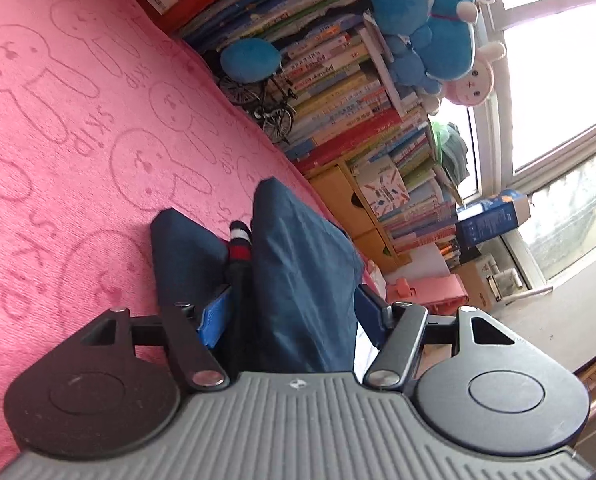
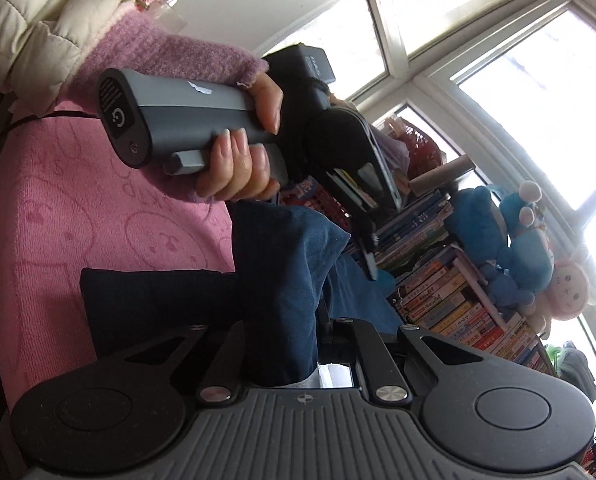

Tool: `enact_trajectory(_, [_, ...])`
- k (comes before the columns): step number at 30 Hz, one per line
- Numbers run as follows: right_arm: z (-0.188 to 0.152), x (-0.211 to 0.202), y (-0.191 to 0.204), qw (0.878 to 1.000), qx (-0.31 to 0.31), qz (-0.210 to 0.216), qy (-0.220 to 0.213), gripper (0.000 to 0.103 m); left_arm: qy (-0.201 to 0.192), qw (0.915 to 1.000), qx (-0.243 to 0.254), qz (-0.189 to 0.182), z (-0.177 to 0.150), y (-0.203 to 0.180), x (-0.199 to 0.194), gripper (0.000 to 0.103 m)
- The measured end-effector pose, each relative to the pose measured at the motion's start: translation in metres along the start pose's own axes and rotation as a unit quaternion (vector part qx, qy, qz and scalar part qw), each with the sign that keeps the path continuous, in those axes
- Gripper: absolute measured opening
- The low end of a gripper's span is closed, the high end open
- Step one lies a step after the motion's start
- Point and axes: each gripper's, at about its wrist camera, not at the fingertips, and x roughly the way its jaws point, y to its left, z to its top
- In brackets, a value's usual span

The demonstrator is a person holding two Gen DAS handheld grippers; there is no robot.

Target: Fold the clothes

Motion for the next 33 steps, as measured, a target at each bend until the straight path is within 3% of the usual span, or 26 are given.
enact_trajectory(2, [0.000,-0.001,0.004,1.000,-0.012,0.000,-0.002,0.010,-0.012,0.9984,0.033,0.043,0.001,-0.005,0.007,0.025])
enact_trajectory(4, [-0.001,-0.003,0.007,1.000,-0.023,-0.001,-0.004,0.010,-0.044,0.9971,0.031,0.054,0.007,-0.002,0.003,0.018])
enact_trajectory(5, [-0.001,-0.004,0.009,1.000,-0.028,-0.001,-0.006,0.010,-0.068,0.9953,0.027,0.064,0.010,0.000,-0.003,0.015])
enact_trajectory(7, [0.000,-0.006,0.012,0.999,-0.034,-0.001,-0.008,0.010,-0.127,0.9843,0.026,0.120,0.016,0.003,-0.022,0.015])
enact_trajectory(10, [-0.001,-0.009,0.015,0.999,-0.038,-0.005,-0.011,0.010,-0.164,0.9737,0.028,0.155,0.012,0.003,-0.061,0.014])
enact_trajectory(11, [-0.002,-0.010,0.015,0.999,-0.038,-0.007,-0.013,0.010,-0.163,0.9747,0.029,0.150,0.005,0.001,-0.073,0.018])
enact_trajectory(12, [-0.002,-0.011,0.016,0.999,-0.038,-0.010,-0.016,0.011,-0.152,0.9790,0.028,0.132,-0.005,-0.003,-0.085,0.030])
enact_trajectory(13, [-0.002,-0.011,0.016,0.999,-0.038,-0.013,-0.019,0.011,-0.142,0.9827,0.026,0.116,-0.018,-0.005,-0.096,0.036])
enact_trajectory(15, [-0.003,-0.014,0.017,0.999,-0.040,-0.017,-0.025,0.011,-0.123,0.9887,0.016,0.085,-0.048,-0.011,-0.114,0.060])
enact_trajectory(18, [-0.004,-0.019,0.020,0.998,-0.042,-0.020,-0.033,0.012,-0.087,0.9952,-0.017,0.041,-0.084,-0.012,-0.126,0.078])
enact_trajectory(24, [-0.004,-0.038,0.029,0.998,-0.045,-0.021,-0.050,0.012,-0.041,0.9954,-0.073,0.046,-0.102,-0.003,-0.100,0.080])
enact_trajectory(29, [-0.005,-0.059,0.039,0.996,-0.057,-0.034,-0.064,0.016,-0.048,0.9963,-0.054,0.047,-0.099,-0.017,-0.096,0.077])
enact_trajectory(33, [-0.002,-0.068,0.037,0.996,-0.046,-0.036,-0.068,0.018,-0.070,0.9959,-0.036,0.044,-0.104,-0.033,-0.115,0.077])
